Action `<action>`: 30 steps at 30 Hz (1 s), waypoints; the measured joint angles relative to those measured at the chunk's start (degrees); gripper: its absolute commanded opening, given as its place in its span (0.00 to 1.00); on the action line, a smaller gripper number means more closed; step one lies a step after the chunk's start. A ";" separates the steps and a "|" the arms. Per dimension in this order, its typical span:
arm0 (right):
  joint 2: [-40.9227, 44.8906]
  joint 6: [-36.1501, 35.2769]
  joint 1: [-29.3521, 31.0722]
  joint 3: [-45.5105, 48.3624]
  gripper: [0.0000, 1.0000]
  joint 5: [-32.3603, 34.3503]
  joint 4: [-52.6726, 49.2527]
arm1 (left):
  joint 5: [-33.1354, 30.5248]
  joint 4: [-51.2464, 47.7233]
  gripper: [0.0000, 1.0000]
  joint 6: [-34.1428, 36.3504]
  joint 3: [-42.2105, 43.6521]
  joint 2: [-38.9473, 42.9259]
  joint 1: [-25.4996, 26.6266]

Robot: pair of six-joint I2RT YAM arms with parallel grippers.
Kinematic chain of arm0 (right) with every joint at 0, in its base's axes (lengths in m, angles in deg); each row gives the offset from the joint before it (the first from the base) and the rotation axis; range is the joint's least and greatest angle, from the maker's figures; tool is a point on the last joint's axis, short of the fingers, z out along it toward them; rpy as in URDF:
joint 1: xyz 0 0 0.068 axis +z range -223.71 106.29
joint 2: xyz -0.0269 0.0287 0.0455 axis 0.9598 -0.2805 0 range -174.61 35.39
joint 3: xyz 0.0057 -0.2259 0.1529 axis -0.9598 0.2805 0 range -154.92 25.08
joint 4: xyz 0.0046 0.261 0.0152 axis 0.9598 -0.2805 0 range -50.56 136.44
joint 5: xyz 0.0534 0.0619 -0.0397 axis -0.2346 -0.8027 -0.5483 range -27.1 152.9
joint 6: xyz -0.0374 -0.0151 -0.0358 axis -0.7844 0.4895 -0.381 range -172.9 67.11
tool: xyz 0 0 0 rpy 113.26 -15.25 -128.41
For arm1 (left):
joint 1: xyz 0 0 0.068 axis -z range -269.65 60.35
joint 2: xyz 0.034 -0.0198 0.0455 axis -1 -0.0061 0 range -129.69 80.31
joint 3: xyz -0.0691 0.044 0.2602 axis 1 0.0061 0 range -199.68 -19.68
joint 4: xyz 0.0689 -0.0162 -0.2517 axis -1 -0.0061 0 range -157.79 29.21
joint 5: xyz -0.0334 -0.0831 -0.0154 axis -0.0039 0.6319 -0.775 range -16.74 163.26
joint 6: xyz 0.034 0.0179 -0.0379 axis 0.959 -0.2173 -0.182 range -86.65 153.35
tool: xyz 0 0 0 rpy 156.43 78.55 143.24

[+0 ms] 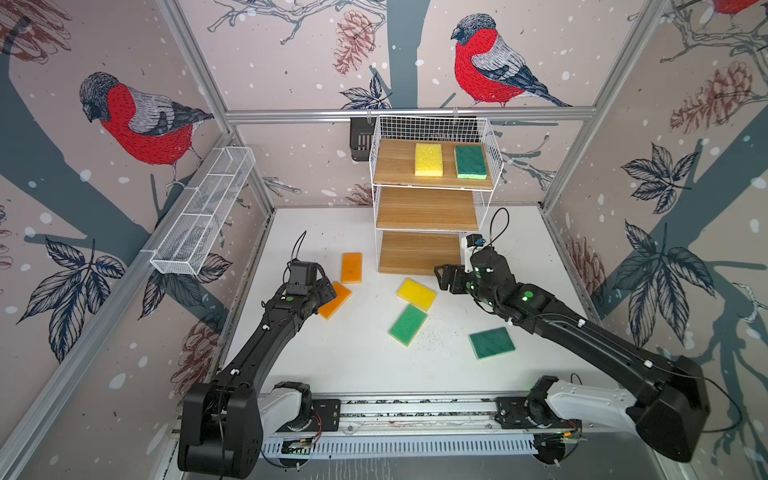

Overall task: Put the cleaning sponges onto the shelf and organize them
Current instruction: 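Withdraw the right gripper from the shelf while the left gripper lowers toward orange sponges, then position the left gripper over an orange sponge while the right gripper hovers near the shelf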

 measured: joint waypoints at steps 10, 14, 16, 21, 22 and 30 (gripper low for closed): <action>-7.45 1.25 -0.28 -2.19 0.85 -4.52 0.66 | 1.05 3.28 0.61 -2.47 -0.02 -6.73 -2.29; -8.81 1.25 -0.31 -2.78 0.85 -5.84 0.90 | 1.29 4.76 0.55 -2.71 0.02 -8.79 -4.35; -9.14 1.25 -0.31 -2.84 0.85 -6.47 0.90 | 1.29 5.68 0.53 -2.86 0.26 -9.44 -5.38; -9.42 1.25 -0.31 -2.82 0.85 -6.88 0.90 | 1.49 6.84 0.45 -2.86 0.50 -11.47 -6.54; -9.46 1.25 -0.31 -2.78 0.85 -7.06 0.90 | 1.49 7.30 0.43 -2.89 0.50 -12.02 -6.60; -9.18 1.27 -0.31 -2.40 0.85 -7.54 0.90 | 3.04 8.02 0.38 -3.04 -0.61 -16.57 -6.88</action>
